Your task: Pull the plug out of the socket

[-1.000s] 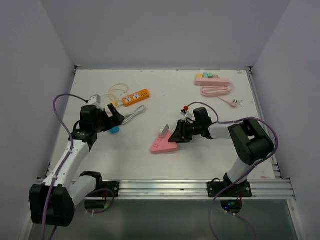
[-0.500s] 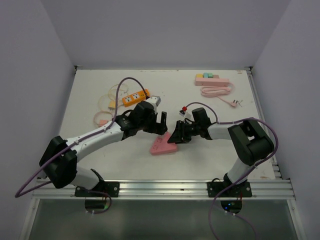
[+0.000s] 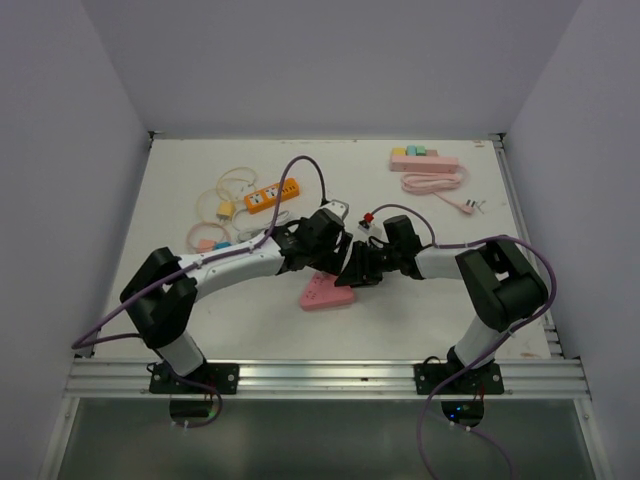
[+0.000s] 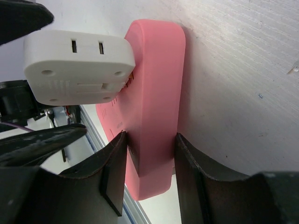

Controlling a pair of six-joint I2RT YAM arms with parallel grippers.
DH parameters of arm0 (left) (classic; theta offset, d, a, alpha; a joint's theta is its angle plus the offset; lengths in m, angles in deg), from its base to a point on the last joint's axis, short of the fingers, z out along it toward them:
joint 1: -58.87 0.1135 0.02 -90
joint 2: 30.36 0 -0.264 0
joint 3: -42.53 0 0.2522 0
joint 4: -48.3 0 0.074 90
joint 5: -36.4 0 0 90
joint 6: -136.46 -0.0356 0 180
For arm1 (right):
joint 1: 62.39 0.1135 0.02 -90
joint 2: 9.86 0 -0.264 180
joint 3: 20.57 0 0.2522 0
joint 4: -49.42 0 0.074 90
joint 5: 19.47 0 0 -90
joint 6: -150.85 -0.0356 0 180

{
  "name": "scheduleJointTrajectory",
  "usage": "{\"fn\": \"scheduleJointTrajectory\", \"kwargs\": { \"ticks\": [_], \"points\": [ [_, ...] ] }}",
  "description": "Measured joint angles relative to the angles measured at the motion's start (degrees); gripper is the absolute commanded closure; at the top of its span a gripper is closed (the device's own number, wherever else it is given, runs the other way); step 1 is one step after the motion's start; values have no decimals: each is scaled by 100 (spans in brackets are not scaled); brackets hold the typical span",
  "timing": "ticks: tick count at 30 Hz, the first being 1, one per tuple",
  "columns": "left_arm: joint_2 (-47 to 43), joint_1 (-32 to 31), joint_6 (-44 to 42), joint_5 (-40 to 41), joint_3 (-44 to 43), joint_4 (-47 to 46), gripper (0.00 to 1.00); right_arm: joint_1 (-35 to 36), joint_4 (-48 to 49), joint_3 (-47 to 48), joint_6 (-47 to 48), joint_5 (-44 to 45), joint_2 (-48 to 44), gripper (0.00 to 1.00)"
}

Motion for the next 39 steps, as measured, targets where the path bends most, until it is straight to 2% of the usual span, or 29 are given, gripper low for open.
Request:
{"fn": "scheduleJointTrajectory", "kwargs": {
  "ticks": [1,3,5,9,12,14,15,19,31,39],
  "points": [
    [61,-26,2,24,-31,7,24,0,0,2,0,0,0,100],
    [203,-87,-9,50,-92,26,29,2,-2,4,0,2,0,100],
    [282,-151,-24,59,-103,52,39,4,-2,4,0,2,0,100],
    [382,-260,-31,74,-157,125,51,4,-11,11,0,2,2,100],
    [420,-293,-17,96,-188,125,66,4,-22,17,2,2,4,100],
    [420,-295,2,127,-188,131,81,7,-31,22,2,2,4,100],
    [420,-295,-9,155,-188,138,81,7,-33,22,2,2,4,100],
    [420,-295,26,208,-188,149,100,9,-37,31,9,7,11,100],
    [356,-289,133,291,-177,205,100,33,-57,74,81,9,26,100],
    [-92,-83,247,149,55,293,100,125,-17,192,254,24,44,100]
  ]
}}
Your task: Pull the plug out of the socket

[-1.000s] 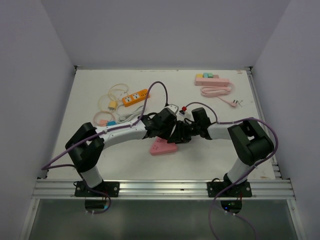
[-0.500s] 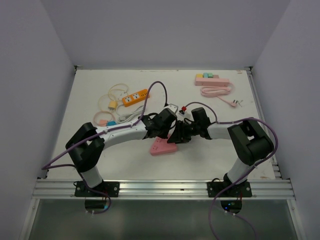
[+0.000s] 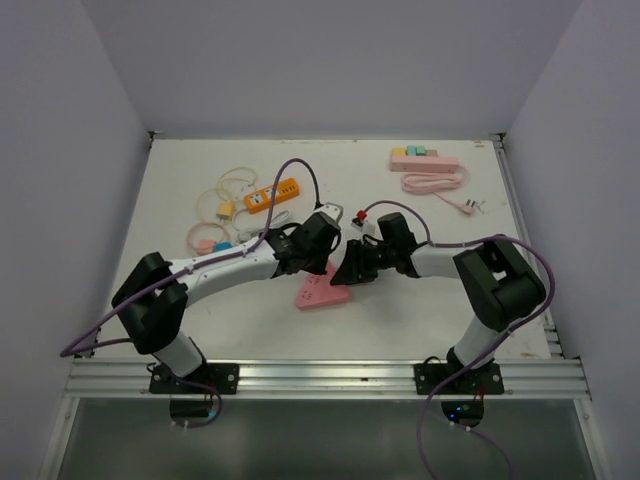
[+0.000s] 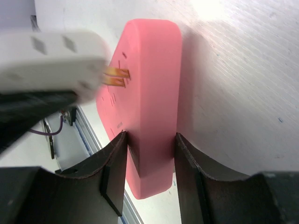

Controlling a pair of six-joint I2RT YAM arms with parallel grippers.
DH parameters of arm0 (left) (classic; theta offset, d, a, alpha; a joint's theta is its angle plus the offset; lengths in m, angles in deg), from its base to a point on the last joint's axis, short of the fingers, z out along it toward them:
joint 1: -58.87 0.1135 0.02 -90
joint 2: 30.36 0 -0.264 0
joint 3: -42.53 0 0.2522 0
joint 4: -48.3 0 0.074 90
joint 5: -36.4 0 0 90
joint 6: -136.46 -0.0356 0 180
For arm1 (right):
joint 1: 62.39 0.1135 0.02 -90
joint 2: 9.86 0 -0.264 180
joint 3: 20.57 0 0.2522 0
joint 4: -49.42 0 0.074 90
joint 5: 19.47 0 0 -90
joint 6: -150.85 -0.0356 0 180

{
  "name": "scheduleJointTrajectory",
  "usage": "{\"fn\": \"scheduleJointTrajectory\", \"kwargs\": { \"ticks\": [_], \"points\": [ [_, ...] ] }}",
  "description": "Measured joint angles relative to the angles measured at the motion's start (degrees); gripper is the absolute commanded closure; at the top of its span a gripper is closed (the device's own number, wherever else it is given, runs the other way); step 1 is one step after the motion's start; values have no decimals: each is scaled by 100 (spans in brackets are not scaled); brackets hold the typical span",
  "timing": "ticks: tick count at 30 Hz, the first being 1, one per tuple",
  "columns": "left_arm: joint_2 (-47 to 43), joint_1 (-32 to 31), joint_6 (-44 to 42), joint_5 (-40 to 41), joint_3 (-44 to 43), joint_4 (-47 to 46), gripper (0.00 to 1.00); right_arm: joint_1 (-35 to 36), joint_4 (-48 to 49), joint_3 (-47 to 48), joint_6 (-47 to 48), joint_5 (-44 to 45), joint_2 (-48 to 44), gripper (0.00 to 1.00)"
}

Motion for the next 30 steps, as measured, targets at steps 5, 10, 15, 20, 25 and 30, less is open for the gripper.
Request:
{"fn": "scheduleJointTrajectory", "kwargs": {
  "ticks": [5,10,15,20,25,30],
  "points": [
    [-750,286,20,120,190,4,100,-22,-105,42,-114,48,90,100],
    [-1349,494,20,326,295,-13,100,-48,-170,101,-175,42,162,100],
    [-1657,901,17,365,573,-7,100,-48,-190,107,-177,44,162,100],
    [-2170,2050,17,365,957,-44,100,-48,-192,107,-175,44,162,100],
    [-2415,3493,83,-44,1167,-297,99,-48,-190,107,-177,42,162,100],
    [-2096,4557,267,-649,1287,-688,97,-48,-190,107,-177,42,162,100]
  ]
}}
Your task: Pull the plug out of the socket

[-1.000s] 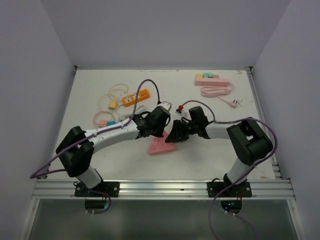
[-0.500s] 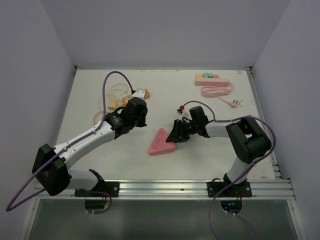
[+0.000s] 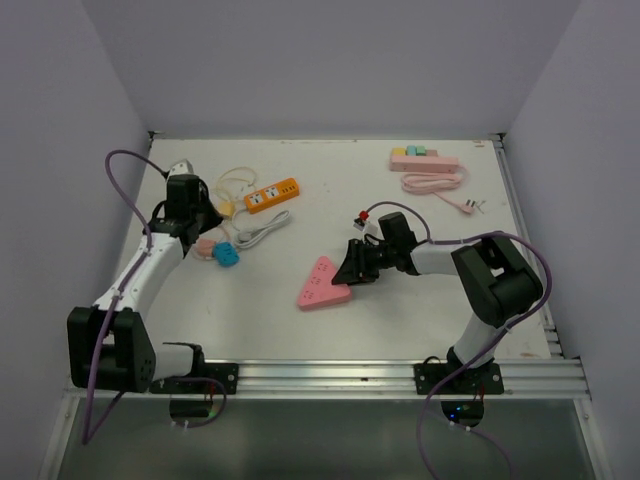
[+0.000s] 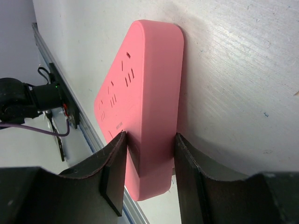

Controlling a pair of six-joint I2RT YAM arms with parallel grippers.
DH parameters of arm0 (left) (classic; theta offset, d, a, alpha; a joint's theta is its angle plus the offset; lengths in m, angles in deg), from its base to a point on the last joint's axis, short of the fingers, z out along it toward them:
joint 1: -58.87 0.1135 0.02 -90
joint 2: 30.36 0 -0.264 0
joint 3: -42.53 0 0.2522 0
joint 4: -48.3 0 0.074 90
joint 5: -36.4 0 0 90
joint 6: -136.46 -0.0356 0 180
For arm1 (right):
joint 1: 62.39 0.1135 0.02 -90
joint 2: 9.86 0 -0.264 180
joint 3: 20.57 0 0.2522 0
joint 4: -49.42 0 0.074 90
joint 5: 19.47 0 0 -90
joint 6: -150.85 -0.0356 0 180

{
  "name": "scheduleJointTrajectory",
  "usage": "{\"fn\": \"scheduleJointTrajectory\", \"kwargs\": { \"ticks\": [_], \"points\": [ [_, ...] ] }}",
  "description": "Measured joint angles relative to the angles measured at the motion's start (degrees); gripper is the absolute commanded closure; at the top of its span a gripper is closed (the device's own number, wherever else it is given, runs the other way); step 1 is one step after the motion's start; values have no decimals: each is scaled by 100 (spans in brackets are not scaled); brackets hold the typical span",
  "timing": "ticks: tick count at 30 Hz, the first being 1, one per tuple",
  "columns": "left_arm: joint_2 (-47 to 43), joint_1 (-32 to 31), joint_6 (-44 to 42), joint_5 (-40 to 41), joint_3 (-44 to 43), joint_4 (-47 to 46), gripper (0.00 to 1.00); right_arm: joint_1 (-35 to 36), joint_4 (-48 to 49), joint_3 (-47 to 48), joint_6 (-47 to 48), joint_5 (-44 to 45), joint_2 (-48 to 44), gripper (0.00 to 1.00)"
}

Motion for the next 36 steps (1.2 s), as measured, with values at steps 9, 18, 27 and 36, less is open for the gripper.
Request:
{"fn": "scheduleJointTrajectory", "kwargs": {
  "ticks": [9,18,27,36],
  "points": [
    [1644,1143,308,-1182,-46,-715,79,0,0,0,2,-4,0,100],
    [2076,1392,391,-1609,-142,-824,29,0,-2,0,2,-2,0,100],
    [1329,1475,125,-1523,-450,-227,0,4,-44,-15,-46,103,-85,100],
    [-1506,1241,-706,-949,275,-162,0,35,66,-7,-518,343,-105,100]
  ]
}}
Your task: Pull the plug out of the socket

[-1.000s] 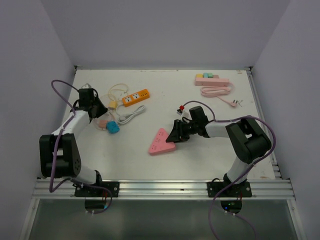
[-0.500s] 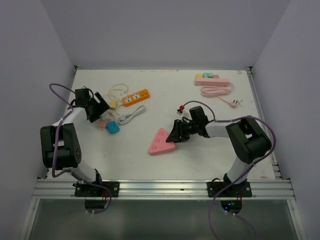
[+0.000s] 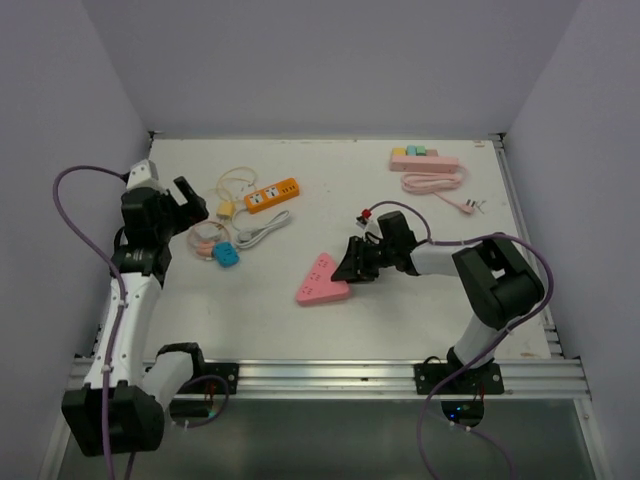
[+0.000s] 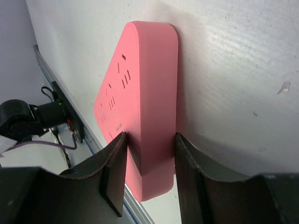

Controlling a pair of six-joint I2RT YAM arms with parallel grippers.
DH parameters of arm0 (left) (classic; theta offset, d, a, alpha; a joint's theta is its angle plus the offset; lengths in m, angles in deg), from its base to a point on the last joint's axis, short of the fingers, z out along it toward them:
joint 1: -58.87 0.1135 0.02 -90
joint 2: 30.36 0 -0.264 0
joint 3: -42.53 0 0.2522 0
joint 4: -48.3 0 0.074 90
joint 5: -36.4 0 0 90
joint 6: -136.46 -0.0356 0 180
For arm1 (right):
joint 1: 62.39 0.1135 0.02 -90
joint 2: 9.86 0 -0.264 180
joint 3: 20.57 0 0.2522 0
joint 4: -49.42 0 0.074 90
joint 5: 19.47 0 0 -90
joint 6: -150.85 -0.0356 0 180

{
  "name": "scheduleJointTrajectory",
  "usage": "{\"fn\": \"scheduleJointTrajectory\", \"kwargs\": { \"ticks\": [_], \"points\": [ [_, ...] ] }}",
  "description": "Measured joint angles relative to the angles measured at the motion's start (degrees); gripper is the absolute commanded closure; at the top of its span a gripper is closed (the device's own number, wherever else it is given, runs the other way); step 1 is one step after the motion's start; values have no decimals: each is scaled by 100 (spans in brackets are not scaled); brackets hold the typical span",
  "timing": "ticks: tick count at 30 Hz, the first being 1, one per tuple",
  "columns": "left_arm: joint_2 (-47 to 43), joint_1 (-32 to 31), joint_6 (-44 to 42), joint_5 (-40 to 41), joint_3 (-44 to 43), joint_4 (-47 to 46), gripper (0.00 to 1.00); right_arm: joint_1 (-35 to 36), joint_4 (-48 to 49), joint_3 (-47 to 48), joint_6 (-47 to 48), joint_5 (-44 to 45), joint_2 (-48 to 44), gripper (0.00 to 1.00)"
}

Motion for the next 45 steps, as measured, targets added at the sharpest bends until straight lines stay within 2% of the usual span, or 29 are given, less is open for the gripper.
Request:
{"fn": "scheduleJointTrajectory", "kwargs": {
  "ticks": [4,7,17,27,30,31,33,34,37,40,45],
  "points": [
    [-835,-898,-378,833,479,15,0,76,2,302,-315,354,109,100],
    [-1204,-1283,-507,1071,796,-26,0,105,28,713,-562,787,293,100],
    [-1349,-1309,-553,1585,988,-44,0,461,136,2730,-1274,1803,1759,100],
    [-1362,-1309,-549,1674,988,-48,0,798,234,3936,-1784,2544,2627,100],
    [-1349,-1309,-549,1674,988,-48,0,798,146,4266,-1766,2704,2802,77],
    [-1344,-1309,-549,1674,988,-48,0,798,101,4339,-1744,2754,2828,63],
    [-1344,-1309,-549,1674,988,-50,0,798,0,4413,-1679,2841,2828,50],
    [-1344,-1309,-549,1672,988,-48,0,798,-46,4435,-1617,2887,2828,41],
    [-1344,-1309,-549,1670,988,-50,0,785,-363,4446,-1366,3040,2826,28],
    [-1344,-1309,-549,1668,988,-48,0,741,-686,4450,-1062,3106,2651,21],
    [-1351,-1309,-549,1665,988,-48,0,448,-1268,4304,-634,3213,2103,20]
  ]
}}
